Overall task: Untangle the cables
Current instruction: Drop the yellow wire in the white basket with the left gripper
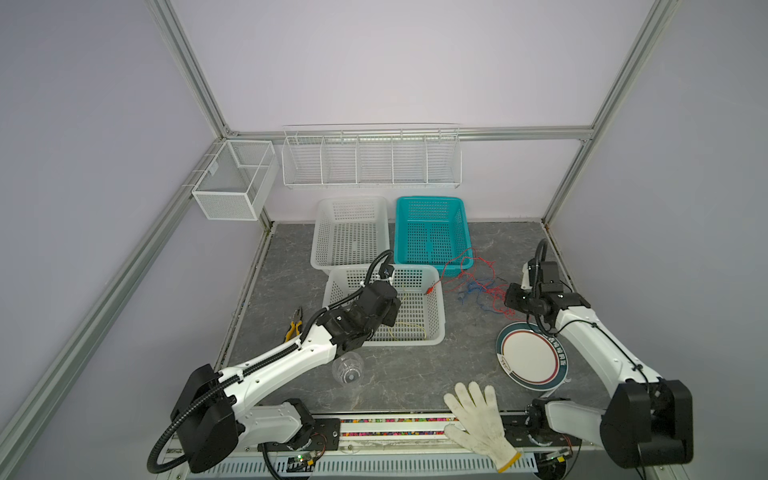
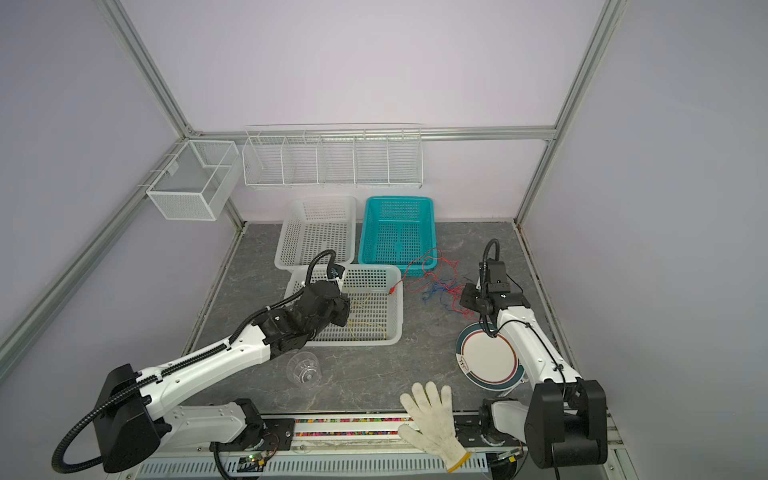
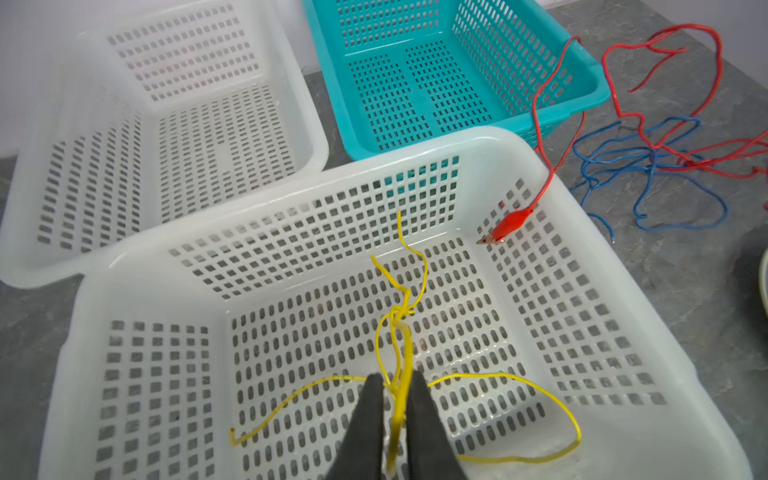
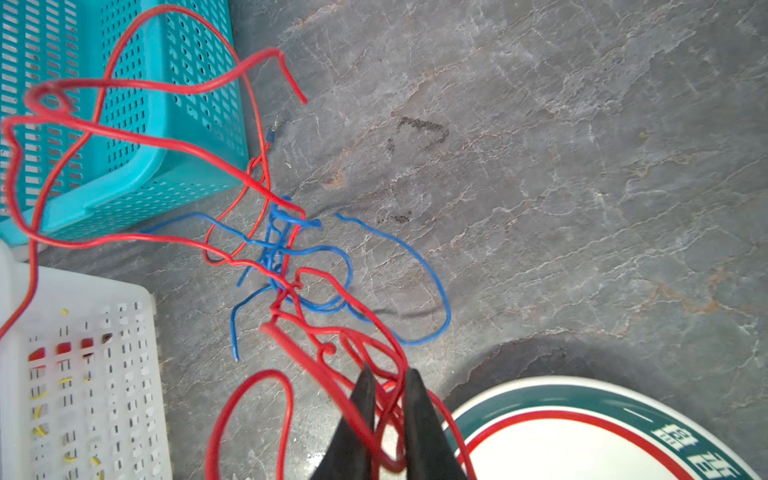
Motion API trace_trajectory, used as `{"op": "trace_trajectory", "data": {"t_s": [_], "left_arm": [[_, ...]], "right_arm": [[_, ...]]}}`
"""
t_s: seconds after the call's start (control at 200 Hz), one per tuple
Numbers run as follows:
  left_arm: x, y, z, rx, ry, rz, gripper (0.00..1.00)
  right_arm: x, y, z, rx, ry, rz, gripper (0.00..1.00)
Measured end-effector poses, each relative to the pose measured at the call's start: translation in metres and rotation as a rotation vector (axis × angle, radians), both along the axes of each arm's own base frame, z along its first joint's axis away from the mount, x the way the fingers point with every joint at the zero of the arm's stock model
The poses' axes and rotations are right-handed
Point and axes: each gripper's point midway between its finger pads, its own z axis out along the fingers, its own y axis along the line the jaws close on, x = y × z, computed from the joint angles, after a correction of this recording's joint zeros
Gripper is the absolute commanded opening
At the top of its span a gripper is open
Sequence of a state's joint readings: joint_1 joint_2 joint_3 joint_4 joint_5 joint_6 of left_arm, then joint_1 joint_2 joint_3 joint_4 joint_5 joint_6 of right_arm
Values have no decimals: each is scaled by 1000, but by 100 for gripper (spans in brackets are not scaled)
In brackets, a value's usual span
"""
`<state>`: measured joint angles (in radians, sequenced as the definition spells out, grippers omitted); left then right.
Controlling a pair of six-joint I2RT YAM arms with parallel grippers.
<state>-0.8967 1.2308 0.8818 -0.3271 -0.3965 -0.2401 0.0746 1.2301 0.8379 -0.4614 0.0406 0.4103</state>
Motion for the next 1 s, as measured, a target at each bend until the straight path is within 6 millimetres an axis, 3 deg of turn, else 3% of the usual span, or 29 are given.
{"op": "trace_trajectory", "data": {"t_s": [0.21,0.24,0.29,0.345,0.485,0.675,0.79,0.91,1.005], "left_arm": [[-8,10,6,-56,-8,17,81],[-9,10,8,-61,-14,14,89],[-10,10,14,-86,-21,19,94],[-10,9,19,-98,-35,9,96],[-10,3,29,-139,-55,-16,96],[-7,-8,41,-171,-82,-48,96],[-5,-18,49,-203,-89,-73,96],[-4,-29,52,-228,-81,-105,96],[-6,-33,52,-245,-69,-120,96]], "right_arm": [[-1,0,0,-2,1,1,23],[-1,-1,0,-5,3,0,27],[0,-1,-1,-13,7,3,35],[4,-3,-3,-23,19,0,47],[22,-4,-5,-41,38,-3,58],[32,2,-4,-20,16,19,64],[50,8,16,6,-49,37,64],[87,18,48,39,-145,68,64],[117,28,61,67,-190,107,66]]}}
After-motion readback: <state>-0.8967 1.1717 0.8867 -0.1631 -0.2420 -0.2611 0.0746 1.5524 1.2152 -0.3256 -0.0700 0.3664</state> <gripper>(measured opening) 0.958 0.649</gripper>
